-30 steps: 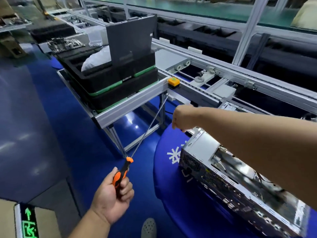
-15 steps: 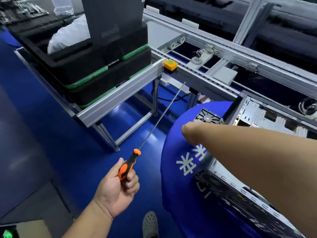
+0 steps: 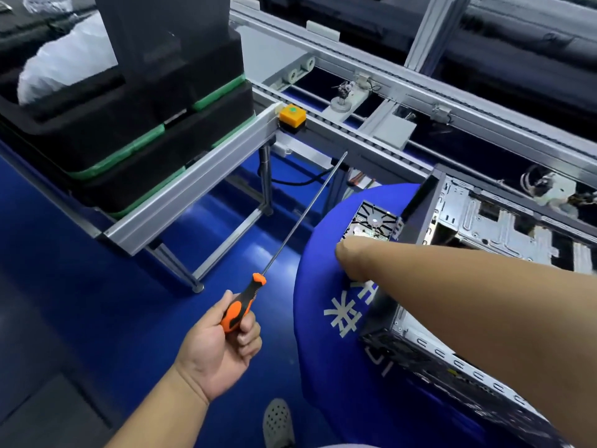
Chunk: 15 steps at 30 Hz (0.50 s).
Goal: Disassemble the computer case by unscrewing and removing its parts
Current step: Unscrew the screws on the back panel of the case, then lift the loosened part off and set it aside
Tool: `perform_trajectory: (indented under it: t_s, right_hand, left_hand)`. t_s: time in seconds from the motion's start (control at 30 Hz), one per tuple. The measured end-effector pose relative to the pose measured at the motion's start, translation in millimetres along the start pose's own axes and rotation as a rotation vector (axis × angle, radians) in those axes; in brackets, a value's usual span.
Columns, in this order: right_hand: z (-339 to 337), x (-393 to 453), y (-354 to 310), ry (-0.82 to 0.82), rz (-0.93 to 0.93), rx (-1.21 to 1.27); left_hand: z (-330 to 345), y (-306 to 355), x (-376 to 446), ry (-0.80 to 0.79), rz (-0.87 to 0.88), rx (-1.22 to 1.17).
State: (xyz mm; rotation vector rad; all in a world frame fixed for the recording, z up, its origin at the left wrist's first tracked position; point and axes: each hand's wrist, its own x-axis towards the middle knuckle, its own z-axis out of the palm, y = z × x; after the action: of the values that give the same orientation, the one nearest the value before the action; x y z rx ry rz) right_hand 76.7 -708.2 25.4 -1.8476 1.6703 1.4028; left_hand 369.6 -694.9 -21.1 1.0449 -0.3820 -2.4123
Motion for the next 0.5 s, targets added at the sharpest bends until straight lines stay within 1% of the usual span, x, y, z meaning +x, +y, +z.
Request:
perform_trajectory:
  t_s: [0.07, 0.1, 0.17, 0.27, 0.4, 0.5]
  right_hand:
    - [0.5, -4.8, 3.4, 0.046, -0.015, -0.015]
    - [-0.8, -7.9, 5.9, 0.067, -0.004, 0.035]
    - [-3.2, -13.9, 12.7, 0.114, 0.057, 0.190]
    - [-6.6, -29.6, 28.0, 0.227, 0.166, 0.496]
    - [8.4, -64.1, 57.6, 0.535, 0.282, 0.890]
    - [38.0, -99.0, 74.9, 0.764, 0.418, 1.110]
  left_hand:
    - [2.8, 4.3, 2.7, -0.027, -0.001, 0.031]
    - [4.8, 6.4, 4.1, -0.042, 0.001, 0.048]
    - [10.0, 10.4, 6.6, -0.078, 0.001, 0.077]
    - [19.1, 16.4, 10.3, -0.154, -0.019, 0.118]
    - [31.3, 22.6, 21.9, -0.252, -0.066, 0.353]
    - [37.1, 18.6, 39.9, -0.240, -0.083, 0.479]
